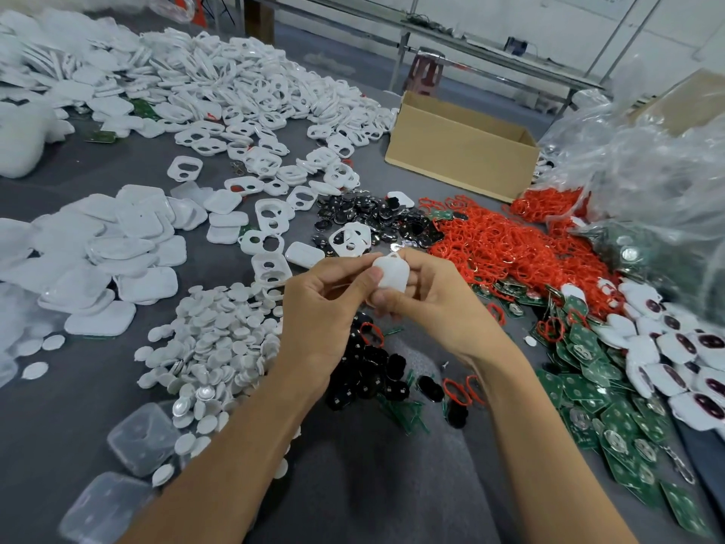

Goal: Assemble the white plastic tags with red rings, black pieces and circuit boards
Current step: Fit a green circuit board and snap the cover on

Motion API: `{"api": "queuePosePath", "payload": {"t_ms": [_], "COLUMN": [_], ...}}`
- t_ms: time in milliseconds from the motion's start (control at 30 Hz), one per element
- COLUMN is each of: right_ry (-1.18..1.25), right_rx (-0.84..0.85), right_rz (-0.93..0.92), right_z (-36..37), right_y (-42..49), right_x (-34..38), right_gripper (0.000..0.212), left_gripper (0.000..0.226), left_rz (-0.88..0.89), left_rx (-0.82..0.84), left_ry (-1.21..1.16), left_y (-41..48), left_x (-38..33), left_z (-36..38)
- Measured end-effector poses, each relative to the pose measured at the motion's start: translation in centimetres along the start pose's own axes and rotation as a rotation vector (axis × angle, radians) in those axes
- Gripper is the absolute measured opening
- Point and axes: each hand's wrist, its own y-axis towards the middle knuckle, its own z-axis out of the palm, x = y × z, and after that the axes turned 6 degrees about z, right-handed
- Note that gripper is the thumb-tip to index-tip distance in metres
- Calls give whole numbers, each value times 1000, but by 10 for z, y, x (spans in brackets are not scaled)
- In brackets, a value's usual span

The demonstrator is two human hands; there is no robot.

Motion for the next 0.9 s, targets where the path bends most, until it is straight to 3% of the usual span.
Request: {"api": "queuePosePath", "payload": {"t_ms": [200,400,633,800,900], "right_ry": [-207,-427,-423,-403,-428], "right_rx": [-62,-145,-152,-134,-130], "right_rz": [-11,-71,-94,-104,-88], "right_z": [0,2,3,3,2], "right_y": [-1,3,0,-1,1], "right_x": [1,3,4,5,4], "right_gripper": [24,21,10,19,13], "left_gripper": [17,14,13,16,15], "left_rz": [67,104,140,188,193], "left_rx": [17,-5,2,-8,-14], "left_ry": [118,83,156,205,209], "left_y": [0,-3,-4,-8,-8], "left_x": [-1,-3,0,-2,0], "left_z": [0,1,3,4,3]}}
